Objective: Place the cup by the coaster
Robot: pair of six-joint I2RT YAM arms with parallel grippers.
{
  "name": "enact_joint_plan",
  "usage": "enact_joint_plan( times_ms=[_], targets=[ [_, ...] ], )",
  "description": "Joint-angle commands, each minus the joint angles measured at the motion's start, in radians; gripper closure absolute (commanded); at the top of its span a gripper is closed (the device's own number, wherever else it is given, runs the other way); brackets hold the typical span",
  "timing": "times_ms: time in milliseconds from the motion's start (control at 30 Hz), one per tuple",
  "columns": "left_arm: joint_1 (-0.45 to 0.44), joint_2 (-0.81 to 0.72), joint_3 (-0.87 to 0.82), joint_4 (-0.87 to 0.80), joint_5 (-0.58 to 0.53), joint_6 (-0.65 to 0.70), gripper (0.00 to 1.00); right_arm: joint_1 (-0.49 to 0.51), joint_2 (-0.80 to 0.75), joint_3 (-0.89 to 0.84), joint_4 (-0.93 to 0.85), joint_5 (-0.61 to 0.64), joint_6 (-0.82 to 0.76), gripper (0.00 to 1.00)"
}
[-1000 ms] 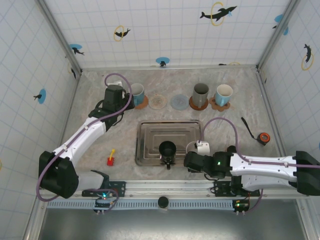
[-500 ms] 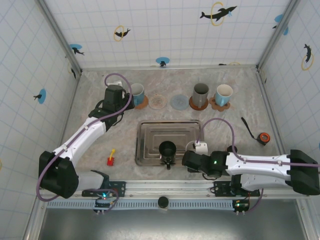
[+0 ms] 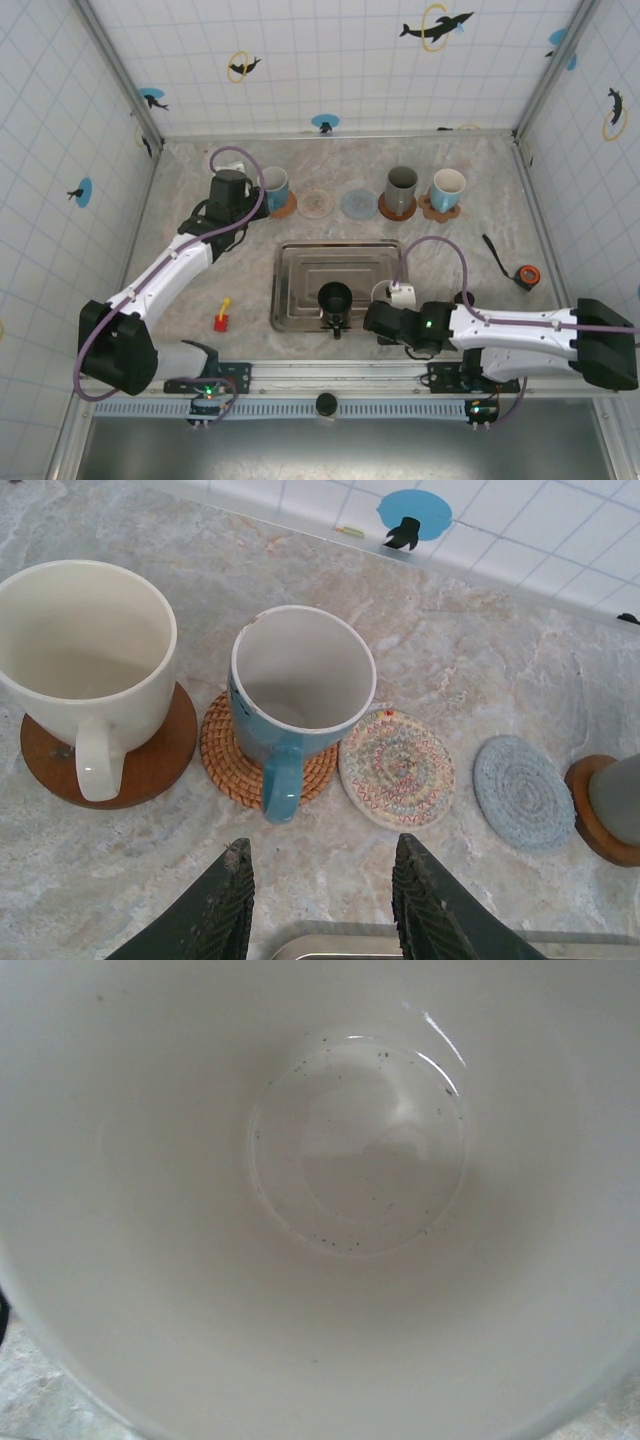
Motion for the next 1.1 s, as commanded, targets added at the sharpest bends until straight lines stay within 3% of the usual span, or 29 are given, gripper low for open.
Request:
enact_joint_plan(
  times_ms=[0, 300, 1067],
  targets=[
    [-0.004, 0.009, 0.010, -0.008, -0.017, 0.019, 0.61, -0.004, 0.018, 0.021, -0.067, 0.039, -0.011, 0.78],
    [0.000, 0.003, 0.010, -0.013, -0.032, 0.020, 0.61, -0.005, 0.047, 0.058, -0.108, 0.053, -0.035, 1.00],
    [-0.004, 0.005, 0.006, 0.003, -0.056, 0.021, 0.61, -0.060, 0.003, 0.134, -0.142, 0.118, -0.134, 1.00]
  ],
)
